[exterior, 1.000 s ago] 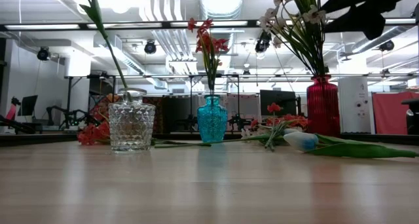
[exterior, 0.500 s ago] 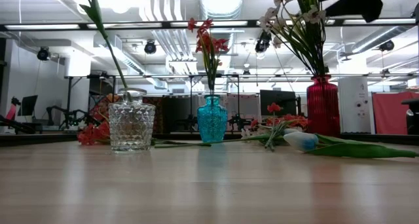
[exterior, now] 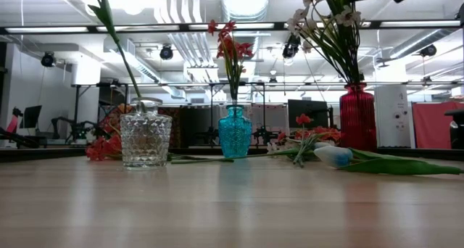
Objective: Sort flowers into vase by color
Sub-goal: Put the bottom white flowers into the red vase
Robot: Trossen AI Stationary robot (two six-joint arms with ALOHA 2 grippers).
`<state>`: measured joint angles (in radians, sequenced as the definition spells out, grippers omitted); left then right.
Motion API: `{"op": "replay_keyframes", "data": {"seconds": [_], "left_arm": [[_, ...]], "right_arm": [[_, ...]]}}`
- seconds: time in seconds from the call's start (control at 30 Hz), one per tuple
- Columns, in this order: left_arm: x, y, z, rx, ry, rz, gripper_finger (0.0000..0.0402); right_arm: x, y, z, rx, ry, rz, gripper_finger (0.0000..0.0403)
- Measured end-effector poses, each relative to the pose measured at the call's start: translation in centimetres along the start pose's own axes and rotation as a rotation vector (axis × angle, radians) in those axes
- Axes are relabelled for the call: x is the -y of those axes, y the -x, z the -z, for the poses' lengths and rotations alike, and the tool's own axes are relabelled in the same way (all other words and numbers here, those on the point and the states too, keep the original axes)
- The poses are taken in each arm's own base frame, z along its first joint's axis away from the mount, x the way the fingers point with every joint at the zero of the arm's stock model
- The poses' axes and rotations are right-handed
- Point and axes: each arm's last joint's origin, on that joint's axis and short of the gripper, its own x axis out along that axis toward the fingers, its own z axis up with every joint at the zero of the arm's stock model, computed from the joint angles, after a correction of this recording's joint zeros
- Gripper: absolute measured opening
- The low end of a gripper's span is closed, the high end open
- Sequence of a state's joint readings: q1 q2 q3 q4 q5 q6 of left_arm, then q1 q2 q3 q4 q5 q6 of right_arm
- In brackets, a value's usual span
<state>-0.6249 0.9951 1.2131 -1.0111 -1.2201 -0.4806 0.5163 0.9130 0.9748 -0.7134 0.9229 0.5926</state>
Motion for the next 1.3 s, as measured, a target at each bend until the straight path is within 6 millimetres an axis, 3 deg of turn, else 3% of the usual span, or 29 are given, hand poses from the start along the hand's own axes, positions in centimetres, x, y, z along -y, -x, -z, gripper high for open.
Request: {"op": "replay_keyframes", "data": {"seconds": [0.37,0.6,1.3], "left_arm": [[0.0,0.0,0.0,-0.003,0.0,0.006,0.0182],[0.0,0.0,0.0,-0.003,-0.001,0.006,0.0182],[0.1,0.0,0.1,-0.005,-0.003,0.008,0.0182]], "right_arm": [[-0.7,0.3,-1.6,-0.125,-0.026,0.09,0.0016],[-1.3,-0.1,-1.8,-0.146,-0.019,0.078,0.0013],[-0.6,-0.1,-0.3,-0.269,-0.094,0.111,0.0013]]}}
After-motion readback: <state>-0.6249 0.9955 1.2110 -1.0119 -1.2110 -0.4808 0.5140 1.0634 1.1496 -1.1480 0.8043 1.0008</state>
